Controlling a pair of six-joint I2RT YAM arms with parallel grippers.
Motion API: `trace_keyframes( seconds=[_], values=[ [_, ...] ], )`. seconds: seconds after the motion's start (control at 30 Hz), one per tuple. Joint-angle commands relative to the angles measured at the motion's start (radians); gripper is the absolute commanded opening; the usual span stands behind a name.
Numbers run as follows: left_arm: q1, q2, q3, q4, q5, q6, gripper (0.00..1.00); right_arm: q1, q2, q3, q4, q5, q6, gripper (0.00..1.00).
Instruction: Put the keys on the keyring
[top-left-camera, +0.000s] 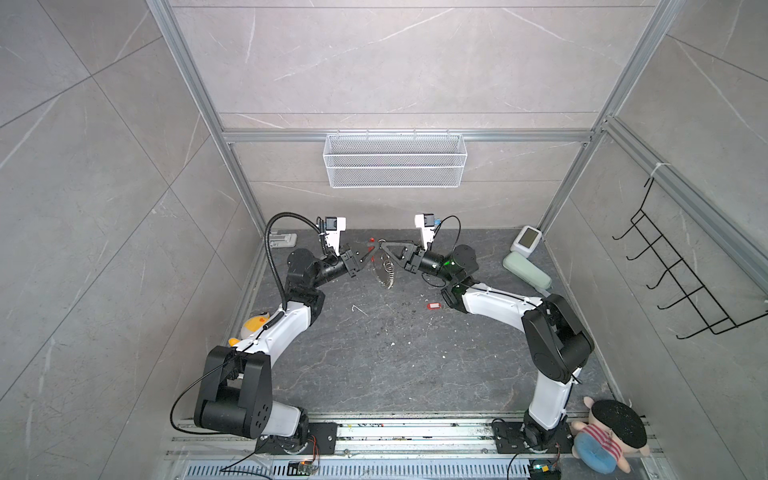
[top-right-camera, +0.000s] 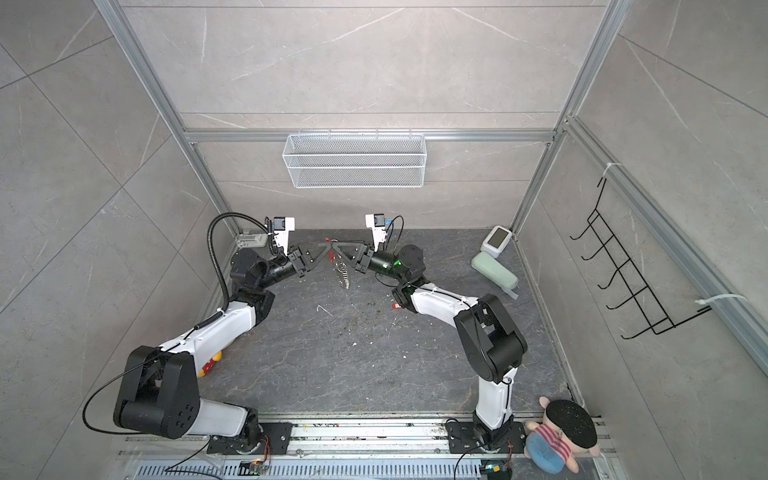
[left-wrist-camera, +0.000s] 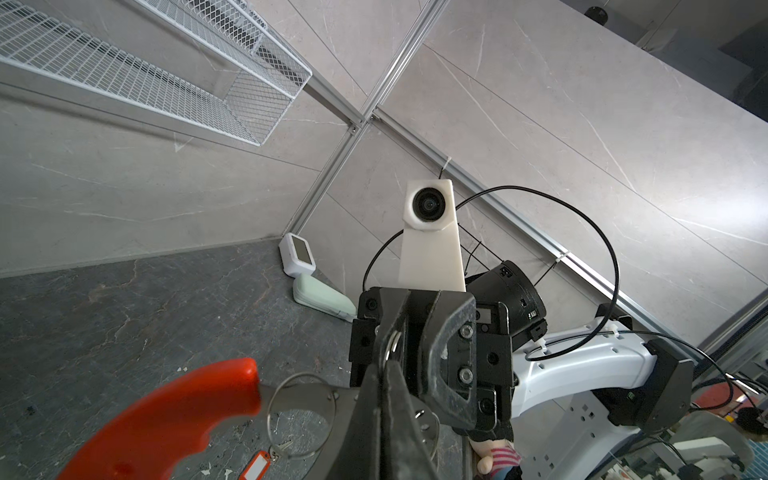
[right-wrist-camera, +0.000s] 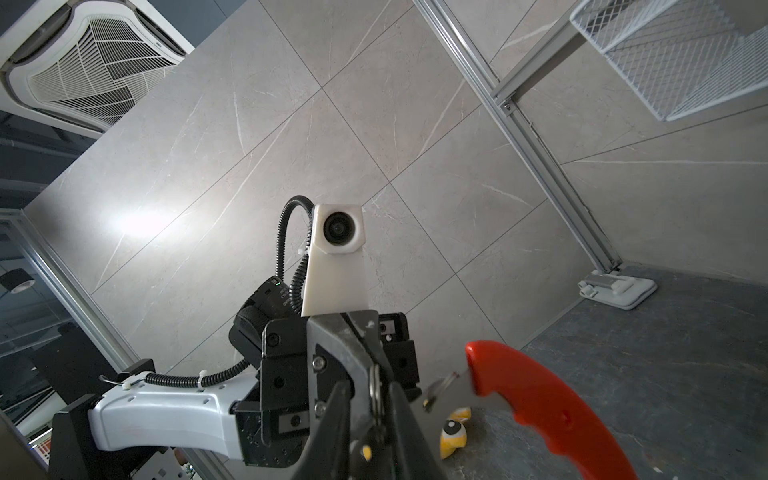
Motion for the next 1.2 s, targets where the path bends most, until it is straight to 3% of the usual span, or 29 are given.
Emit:
trace_keyframes(
  seconds=[0.0, 0.97, 1.17],
  values=[
    [-0.003, -0.026, 0.011, 0.033, 0.019, 0.024, 0.00, 0.005, -0.035, 0.007, 0.013, -0.028, 0.000, 0.16],
    [-0.003, -0.040, 0.029, 0.008, 0.029, 0.024, 0.00, -0.023, -0.041, -0.036, 0.016, -0.059, 0.009, 0.14],
    [-0.003, -0.044, 0.028, 0.009, 0.029, 0.022, 0.00, -0.024, -0.042, -0.038, 0.012, -0.057, 0.004, 0.03]
  ],
)
